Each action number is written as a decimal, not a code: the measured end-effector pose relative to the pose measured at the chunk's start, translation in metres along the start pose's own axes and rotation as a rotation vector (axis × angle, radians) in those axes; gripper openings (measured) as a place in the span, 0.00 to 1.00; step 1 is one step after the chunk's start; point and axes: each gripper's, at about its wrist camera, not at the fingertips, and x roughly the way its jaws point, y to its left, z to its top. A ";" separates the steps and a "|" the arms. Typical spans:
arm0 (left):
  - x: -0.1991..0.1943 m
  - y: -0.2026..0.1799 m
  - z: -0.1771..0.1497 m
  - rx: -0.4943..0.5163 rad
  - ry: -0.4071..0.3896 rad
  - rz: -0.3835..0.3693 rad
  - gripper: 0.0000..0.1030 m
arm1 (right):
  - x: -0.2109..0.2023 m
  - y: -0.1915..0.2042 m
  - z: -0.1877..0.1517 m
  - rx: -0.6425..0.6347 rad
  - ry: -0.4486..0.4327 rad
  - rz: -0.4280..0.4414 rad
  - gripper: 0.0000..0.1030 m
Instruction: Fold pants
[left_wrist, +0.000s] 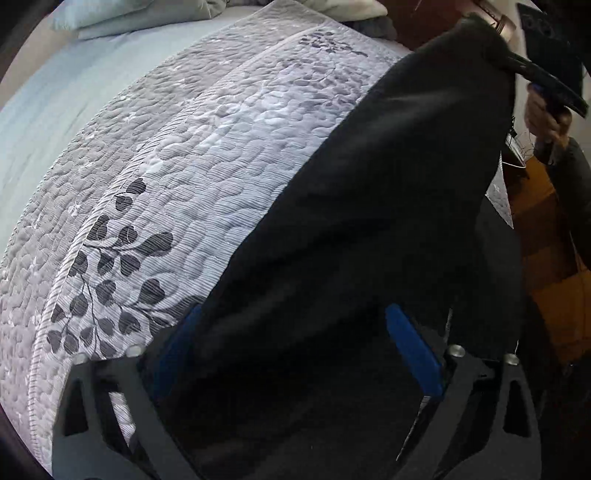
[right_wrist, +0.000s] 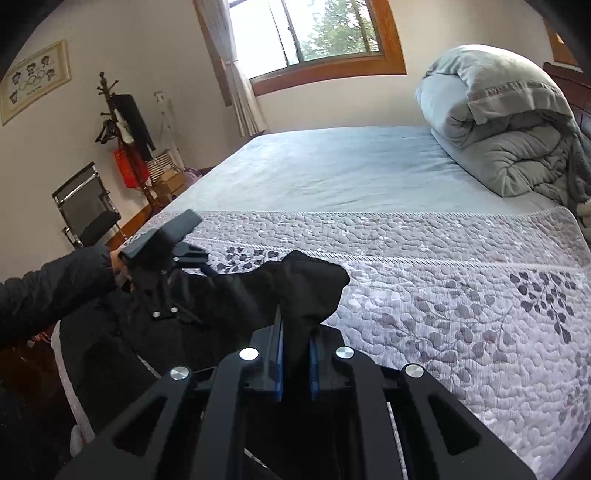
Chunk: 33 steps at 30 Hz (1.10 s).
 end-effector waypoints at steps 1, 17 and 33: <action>-0.001 0.000 -0.002 -0.009 0.005 0.003 0.53 | 0.000 -0.002 -0.001 0.011 -0.002 0.000 0.10; -0.103 -0.145 -0.066 -0.116 -0.234 0.462 0.05 | -0.035 0.010 -0.026 0.157 -0.141 -0.016 0.12; -0.039 -0.360 -0.148 -0.088 -0.261 0.737 0.04 | -0.105 0.051 -0.168 0.368 -0.251 -0.066 0.15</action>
